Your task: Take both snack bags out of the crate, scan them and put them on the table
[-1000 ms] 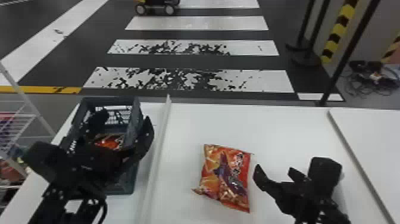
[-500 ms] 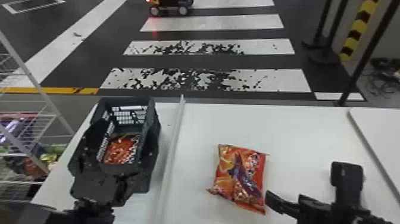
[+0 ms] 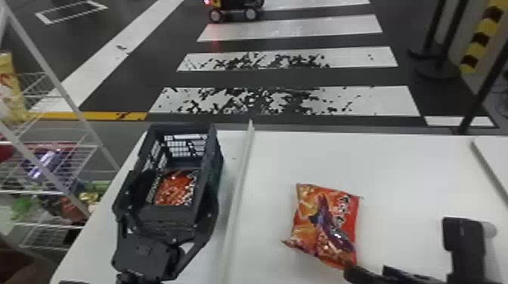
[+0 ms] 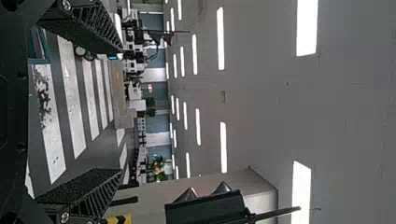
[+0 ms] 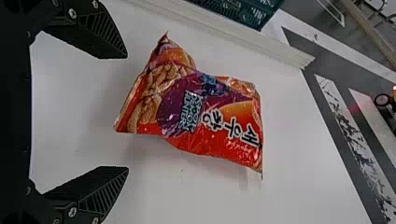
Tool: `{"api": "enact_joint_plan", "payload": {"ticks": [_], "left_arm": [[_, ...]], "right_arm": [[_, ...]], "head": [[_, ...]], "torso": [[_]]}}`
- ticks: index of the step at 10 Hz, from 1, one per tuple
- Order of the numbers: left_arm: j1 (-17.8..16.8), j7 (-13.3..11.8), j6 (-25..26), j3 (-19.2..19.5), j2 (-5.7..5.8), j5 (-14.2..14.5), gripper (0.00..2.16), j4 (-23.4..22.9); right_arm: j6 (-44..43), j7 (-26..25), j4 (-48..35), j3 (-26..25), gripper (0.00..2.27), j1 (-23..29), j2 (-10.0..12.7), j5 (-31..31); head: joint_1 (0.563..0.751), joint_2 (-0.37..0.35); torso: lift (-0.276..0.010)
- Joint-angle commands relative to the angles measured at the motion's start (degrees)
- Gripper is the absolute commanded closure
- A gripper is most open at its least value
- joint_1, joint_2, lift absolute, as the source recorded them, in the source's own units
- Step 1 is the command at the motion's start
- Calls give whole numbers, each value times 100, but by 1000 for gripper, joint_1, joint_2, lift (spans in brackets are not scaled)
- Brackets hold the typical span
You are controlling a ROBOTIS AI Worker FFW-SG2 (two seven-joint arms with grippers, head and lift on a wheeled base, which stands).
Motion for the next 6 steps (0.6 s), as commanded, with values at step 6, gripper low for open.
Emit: {"api": "enact_joint_plan", "payload": {"ticks": [6], "left_arm": [[-39, -119, 25, -3, 32, 84, 87, 261]], "right_arm": [[104, 526, 962, -155, 147, -568, 265, 62]], "head": [[695, 239]], "torso": [[-91]]}}
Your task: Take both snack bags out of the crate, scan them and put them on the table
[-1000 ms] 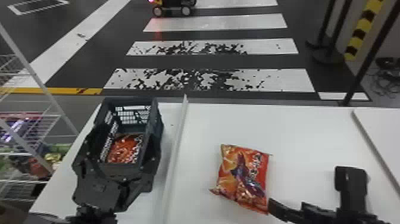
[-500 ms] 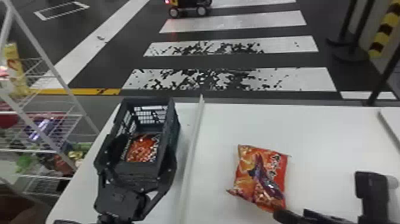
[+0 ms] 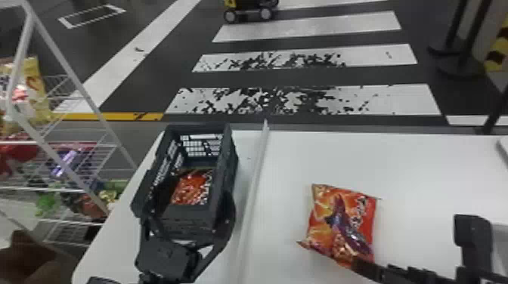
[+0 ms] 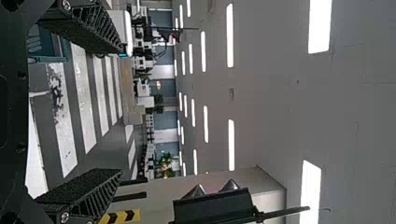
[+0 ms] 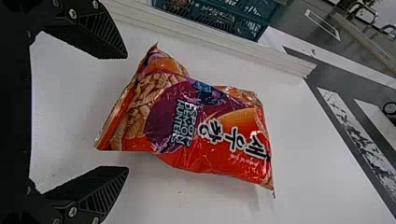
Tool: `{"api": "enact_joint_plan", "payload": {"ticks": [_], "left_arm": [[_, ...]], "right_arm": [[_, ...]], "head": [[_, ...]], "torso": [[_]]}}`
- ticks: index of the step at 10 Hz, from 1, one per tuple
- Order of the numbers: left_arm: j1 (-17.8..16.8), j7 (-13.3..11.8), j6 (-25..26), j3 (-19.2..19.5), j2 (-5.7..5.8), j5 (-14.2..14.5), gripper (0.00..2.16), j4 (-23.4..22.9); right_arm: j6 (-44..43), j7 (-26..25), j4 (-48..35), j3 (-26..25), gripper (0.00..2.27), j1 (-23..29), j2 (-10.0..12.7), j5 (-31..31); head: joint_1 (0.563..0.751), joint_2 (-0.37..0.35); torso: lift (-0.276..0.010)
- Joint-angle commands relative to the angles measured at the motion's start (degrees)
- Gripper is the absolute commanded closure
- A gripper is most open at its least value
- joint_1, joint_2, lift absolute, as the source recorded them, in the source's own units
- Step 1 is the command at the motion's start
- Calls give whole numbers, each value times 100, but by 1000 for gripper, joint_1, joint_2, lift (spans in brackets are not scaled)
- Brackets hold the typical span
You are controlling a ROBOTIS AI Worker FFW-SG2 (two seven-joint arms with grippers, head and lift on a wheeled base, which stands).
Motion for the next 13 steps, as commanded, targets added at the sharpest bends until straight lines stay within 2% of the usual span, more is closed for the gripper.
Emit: {"api": "enact_joint_plan", "payload": {"ticks": [1, 9, 10, 11, 12, 13], "left_arm": [[-27, -7, 32, -13, -5, 6, 93, 56], [-80, -7, 120, -30, -31, 6, 97, 170], [-89, -7, 155, -30, -31, 6, 97, 179], [-89, -7, 155, -21, -31, 15, 97, 179], [-89, -7, 208, -13, -31, 24, 97, 179], [-89, -7, 225, -4, -31, 41, 97, 188]], "right_arm": [[42, 7, 135, -36, 147, -60, 12, 17], [60, 235, 978, -44, 147, -526, 100, 44], [60, 270, 1040, -44, 211, -579, 126, 52], [165, 270, 1075, -44, 319, -640, 135, 61], [306, 297, 1110, -62, 562, -684, 135, 52], [447, 323, 1128, -97, 1227, -737, 144, 88]], "head": [[695, 238], [695, 236], [695, 239], [695, 241], [695, 242], [695, 247]], "torso": [[-91], [-91], [-91], [-91], [-91], [-91]]}}
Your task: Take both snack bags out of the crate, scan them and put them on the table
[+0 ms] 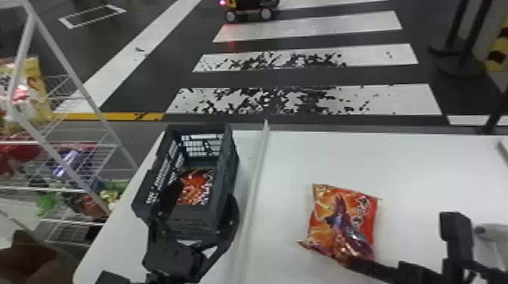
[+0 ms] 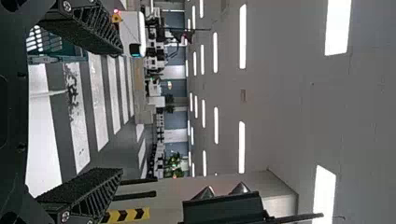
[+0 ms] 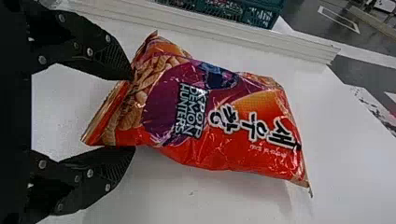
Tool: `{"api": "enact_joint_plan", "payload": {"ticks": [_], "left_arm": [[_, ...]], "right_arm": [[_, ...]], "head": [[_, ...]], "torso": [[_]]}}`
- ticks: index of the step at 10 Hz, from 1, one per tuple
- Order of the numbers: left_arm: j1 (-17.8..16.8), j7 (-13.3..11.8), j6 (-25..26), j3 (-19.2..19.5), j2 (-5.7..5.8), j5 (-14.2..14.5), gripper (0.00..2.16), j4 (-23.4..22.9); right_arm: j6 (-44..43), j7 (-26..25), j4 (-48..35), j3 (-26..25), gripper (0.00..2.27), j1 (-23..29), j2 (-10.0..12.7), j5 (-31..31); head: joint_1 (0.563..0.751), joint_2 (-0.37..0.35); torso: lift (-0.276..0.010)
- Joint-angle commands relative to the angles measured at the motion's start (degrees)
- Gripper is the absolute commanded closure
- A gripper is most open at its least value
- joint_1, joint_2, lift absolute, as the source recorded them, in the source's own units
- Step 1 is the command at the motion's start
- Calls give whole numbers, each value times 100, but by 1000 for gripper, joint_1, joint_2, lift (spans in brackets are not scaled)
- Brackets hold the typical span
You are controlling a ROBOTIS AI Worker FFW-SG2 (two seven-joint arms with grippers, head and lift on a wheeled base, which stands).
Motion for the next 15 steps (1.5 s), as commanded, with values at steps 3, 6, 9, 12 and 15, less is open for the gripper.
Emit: {"api": "enact_joint_plan", "payload": {"ticks": [3, 6, 9, 12, 15], "left_arm": [[-17, 0, 11, 7, 0, 34, 97, 40], [-17, 0, 11, 7, -9, 42, 100, 84], [-17, 0, 11, -2, -9, 42, 100, 84], [-44, 0, 29, -11, 0, 42, 100, 75], [-44, 0, 29, -2, 26, 77, 100, 75]], "right_arm": [[132, -28, 15, -48, 2263, -56, 65, 382], [-237, -54, -249, -48, 2263, 23, 65, 426], [-255, -370, -978, 110, 2263, 163, 57, 1146], [-202, -511, -1690, 1042, 2263, 234, 4, 3212], [-343, -652, -1752, 2105, 2263, 181, -84, 5330]], "head": [[695, 249], [695, 232], [695, 206], [695, 159], [695, 135]], "torso": [[-91], [-91], [-91], [-91], [-91]]}}
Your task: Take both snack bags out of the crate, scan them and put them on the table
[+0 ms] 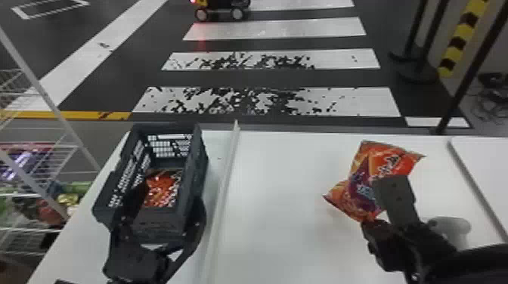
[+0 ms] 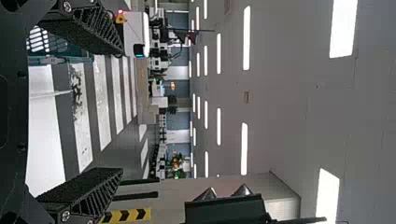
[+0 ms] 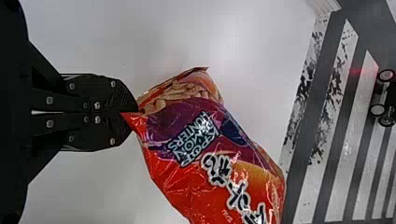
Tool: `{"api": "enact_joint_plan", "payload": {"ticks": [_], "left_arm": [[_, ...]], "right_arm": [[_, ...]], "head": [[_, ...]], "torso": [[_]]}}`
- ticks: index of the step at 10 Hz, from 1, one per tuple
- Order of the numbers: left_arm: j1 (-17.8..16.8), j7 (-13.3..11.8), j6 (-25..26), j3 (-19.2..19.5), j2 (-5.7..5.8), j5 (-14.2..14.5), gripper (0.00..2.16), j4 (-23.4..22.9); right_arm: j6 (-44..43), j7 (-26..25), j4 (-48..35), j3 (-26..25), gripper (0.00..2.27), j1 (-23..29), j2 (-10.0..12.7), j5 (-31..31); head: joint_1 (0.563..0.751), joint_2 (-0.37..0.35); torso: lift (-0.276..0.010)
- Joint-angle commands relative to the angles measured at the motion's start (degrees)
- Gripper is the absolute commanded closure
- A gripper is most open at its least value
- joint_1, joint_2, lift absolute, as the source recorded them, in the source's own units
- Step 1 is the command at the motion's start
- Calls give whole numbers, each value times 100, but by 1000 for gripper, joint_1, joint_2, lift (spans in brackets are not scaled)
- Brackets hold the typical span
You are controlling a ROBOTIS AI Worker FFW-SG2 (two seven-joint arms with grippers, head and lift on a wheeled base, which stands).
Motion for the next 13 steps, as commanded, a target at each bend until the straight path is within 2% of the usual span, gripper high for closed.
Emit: {"api": "enact_joint_plan", "payload": {"ticks": [1, 3, 4, 5, 6, 9, 11, 13], "left_arm": [[0, 0, -3, 11, 14, 10, 100, 0], [0, 0, 15, 11, 23, 36, 100, 0], [0, 0, 15, 11, 23, 54, 100, 0], [0, -9, -3, 20, 23, 54, 100, 9], [0, -9, 15, 20, 23, 72, 100, 9], [0, -27, -3, 29, 23, 98, 100, 62], [-9, -27, -3, 29, 14, 98, 100, 79], [-35, -27, -3, 37, 14, 98, 100, 106]], "right_arm": [[-166, -158, 178, 254, 2260, -75, -64, 600], [-447, -343, 477, 254, 2263, -268, -196, 1039], [-605, -378, 671, 404, 2263, -338, -284, 1470], [-764, -378, 846, 650, 2263, -365, -477, 1883], [-992, -387, 1180, 1010, 2263, -426, -618, 2551], [-1185, -492, 2130, 1933, 2263, -664, -1013, 4115], [-957, -835, 2965, 2364, 2263, -839, -1092, 5144], [-922, -835, 3123, 2575, 2263, -751, -1154, 5460]], "head": [[695, 127], [695, 96], [695, 75], [695, 62], [695, 43], [695, 39], [695, 36], [695, 19]], "torso": [[-91], [-91], [-91], [-91], [-91], [-91], [-91], [-91]]}}
